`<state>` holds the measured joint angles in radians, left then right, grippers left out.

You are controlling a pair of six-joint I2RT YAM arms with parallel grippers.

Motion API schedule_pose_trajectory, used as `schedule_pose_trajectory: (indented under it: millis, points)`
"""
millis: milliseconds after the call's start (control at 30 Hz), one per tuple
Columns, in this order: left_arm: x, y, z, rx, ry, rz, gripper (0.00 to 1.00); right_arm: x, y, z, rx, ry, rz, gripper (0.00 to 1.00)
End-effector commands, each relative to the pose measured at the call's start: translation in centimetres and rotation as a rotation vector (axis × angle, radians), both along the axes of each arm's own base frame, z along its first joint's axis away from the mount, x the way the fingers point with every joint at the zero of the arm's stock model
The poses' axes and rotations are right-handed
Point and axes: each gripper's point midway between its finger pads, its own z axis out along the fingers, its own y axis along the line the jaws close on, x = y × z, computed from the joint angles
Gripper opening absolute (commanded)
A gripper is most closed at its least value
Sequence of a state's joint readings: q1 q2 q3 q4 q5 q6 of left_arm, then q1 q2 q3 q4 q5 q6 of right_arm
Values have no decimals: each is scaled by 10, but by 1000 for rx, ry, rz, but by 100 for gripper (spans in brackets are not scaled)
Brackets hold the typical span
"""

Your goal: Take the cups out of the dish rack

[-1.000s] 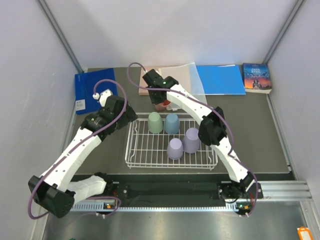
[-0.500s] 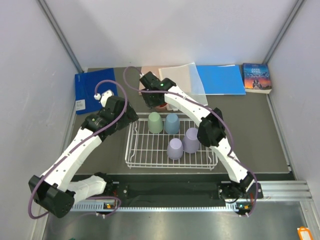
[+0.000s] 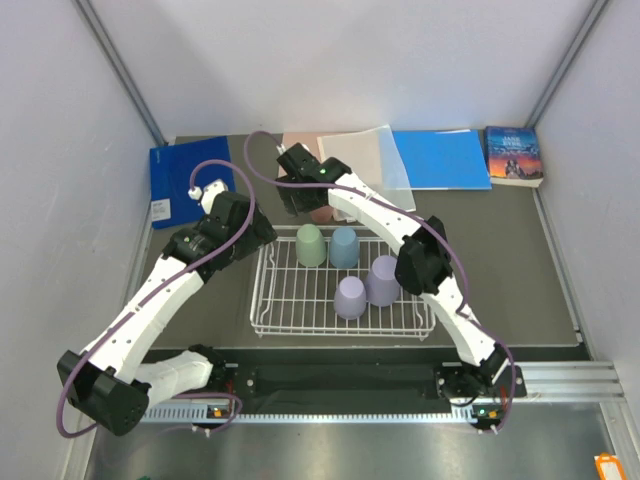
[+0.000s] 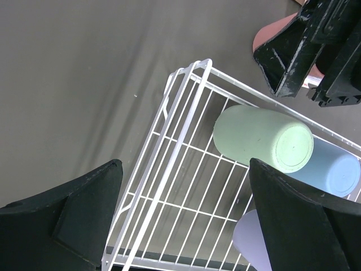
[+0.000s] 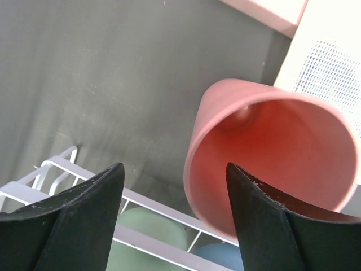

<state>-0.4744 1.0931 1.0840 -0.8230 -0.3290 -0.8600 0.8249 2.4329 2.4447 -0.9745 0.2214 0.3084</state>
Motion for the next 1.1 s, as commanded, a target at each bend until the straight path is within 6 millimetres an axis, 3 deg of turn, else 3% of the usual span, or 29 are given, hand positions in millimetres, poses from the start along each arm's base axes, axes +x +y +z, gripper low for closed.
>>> schedule_pose_trajectory:
  millis: [0, 167, 433, 500, 533, 567, 600, 633, 667, 700, 733, 767, 800, 833, 867, 933, 1067]
  points:
    - [3, -2, 8, -7, -40, -17, 98, 1, 13, 87, 140, -176, -1, 74]
    - [3, -2, 9, -8, -48, -20, 99, 4, 7, 131, 199, -260, -29, 76]
    - [5, -2, 10, -7, -56, -24, 99, 0, -8, 184, 247, -364, -73, 77]
    - [6, -3, 13, -6, -62, -28, 99, -9, -19, 209, 265, -408, -88, 80]
    - [6, -2, 13, 6, -62, -35, 99, -11, -24, 200, 241, -408, -90, 82]
    - [5, -1, 15, 12, -63, -36, 99, -20, -40, 226, 271, -449, -113, 97]
    - [6, 0, 16, 20, -67, -40, 99, -25, -52, 230, 260, -468, -140, 100]
    - [5, 2, 17, 40, -72, -50, 99, -31, -63, 207, 207, -440, -144, 100]
    - [4, 3, 18, 51, -73, -62, 99, -42, -81, 234, 253, -495, -164, 100]
    - [4, 5, 18, 68, -75, -71, 99, -46, -98, 235, 233, -519, -209, 99]
    - [4, 10, 19, 97, -83, -70, 99, -52, -110, 211, 197, -493, -237, 100]
    - [3, 12, 17, 114, -80, -72, 99, -64, -128, 232, 249, -529, -273, 100]
    - [3, 14, 18, 127, -82, -78, 99, -68, -141, 233, 259, -542, -322, 100]
    - [3, 15, 18, 145, -83, -91, 99, -75, -148, 213, 248, -517, -336, 100]
    - [4, 17, 19, 157, -87, -86, 99, -85, -161, 228, 298, -541, -352, 100]
    - [6, 17, 24, 170, -100, -96, 99, -92, -174, 217, 288, -541, -385, 100]
    - [7, 11, 40, 184, -151, -125, 99, -108, -215, 215, 166, -552, -496, 100]
